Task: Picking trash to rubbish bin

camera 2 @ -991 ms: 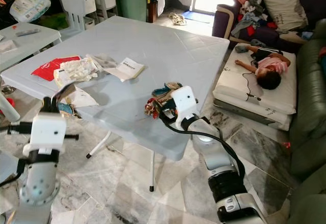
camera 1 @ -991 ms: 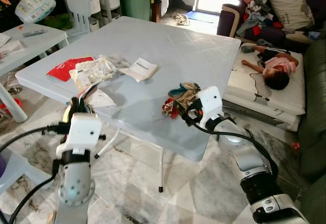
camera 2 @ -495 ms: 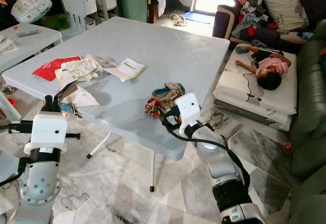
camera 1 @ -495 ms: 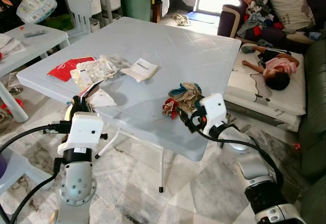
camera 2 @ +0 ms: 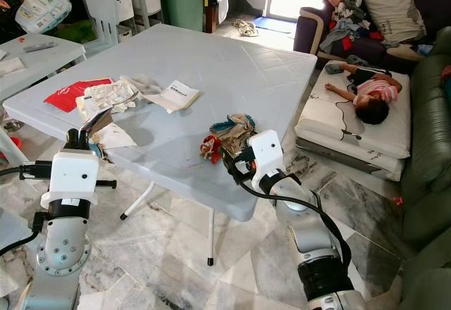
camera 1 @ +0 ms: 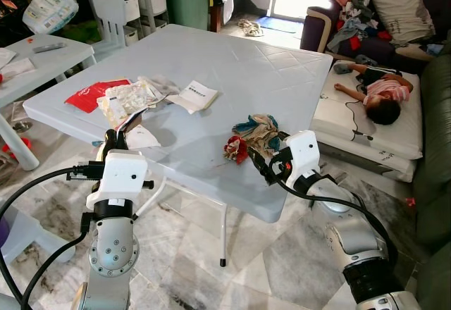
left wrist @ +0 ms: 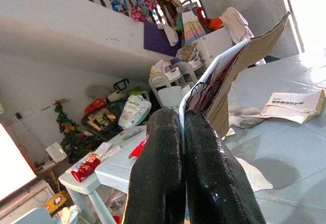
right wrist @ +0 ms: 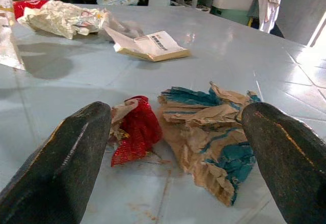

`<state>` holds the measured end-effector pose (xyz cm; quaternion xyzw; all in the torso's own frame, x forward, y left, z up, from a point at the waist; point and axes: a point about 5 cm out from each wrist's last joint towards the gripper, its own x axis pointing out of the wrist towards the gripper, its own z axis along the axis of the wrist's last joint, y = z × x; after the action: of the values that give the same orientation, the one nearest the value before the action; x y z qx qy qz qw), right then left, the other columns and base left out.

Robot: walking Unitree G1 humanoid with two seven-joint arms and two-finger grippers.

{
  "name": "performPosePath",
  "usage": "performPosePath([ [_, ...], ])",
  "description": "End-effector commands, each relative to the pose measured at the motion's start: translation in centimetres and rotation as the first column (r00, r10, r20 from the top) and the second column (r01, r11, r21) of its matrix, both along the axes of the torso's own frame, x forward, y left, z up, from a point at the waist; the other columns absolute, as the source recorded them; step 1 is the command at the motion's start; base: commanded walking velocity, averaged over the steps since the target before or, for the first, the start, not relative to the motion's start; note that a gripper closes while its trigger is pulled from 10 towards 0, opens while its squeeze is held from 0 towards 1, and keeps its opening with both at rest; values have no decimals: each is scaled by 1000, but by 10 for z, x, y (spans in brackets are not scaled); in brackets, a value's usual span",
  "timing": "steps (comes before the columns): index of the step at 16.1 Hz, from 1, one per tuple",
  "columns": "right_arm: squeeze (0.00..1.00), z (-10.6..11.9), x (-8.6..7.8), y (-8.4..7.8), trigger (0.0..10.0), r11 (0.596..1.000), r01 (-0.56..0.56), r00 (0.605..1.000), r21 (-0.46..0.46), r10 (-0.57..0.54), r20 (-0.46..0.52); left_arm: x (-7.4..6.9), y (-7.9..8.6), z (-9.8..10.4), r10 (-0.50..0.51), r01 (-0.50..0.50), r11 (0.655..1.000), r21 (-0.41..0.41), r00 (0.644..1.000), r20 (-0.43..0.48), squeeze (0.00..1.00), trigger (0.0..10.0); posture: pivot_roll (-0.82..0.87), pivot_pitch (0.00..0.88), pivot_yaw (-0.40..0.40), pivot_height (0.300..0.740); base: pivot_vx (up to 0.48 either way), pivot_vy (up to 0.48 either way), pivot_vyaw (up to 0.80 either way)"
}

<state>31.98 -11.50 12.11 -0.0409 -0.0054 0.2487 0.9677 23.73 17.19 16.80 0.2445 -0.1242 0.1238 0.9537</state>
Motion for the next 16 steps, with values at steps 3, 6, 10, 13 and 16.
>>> performPosePath([
  [3, 0, -4, -6, 13, 10000, 997, -78, 996, 11, 78, -38, -1, 4, -8, 16, -16, 1000, 3, 999, -40, 0, 10000, 154, 0, -40, 740, 0, 0, 0],
  [6, 0, -8, 0, 26, 10000, 995, -97, 994, 4, 97, -51, -14, 13, -19, 29, -27, 999, 21, 995, -100, 0, 10000, 176, 2, -36, 740, 0, 0, 0],
  [10, 0, -1, 5, 25, 10000, 998, -65, 998, 8, 65, -15, -18, 15, -15, 40, -40, 999, 2, 996, -86, 0, 10000, 212, 8, -42, 740, 0, 0, 0],
  [13, 0, -4, 3, 22, 10000, 999, -54, 998, 6, 54, -16, -15, 10, -13, 20, -22, 999, -25, 997, -76, 0, 10000, 204, 7, -39, 740, 0, 0, 0],
  [16, 0, -6, 0, 16, 10000, 999, -34, 999, 7, 34, -20, -11, 9, -13, 10, -13, 999, -35, 997, -76, 0, 10000, 189, 0, -34, 740, 0, 0, 0],
])
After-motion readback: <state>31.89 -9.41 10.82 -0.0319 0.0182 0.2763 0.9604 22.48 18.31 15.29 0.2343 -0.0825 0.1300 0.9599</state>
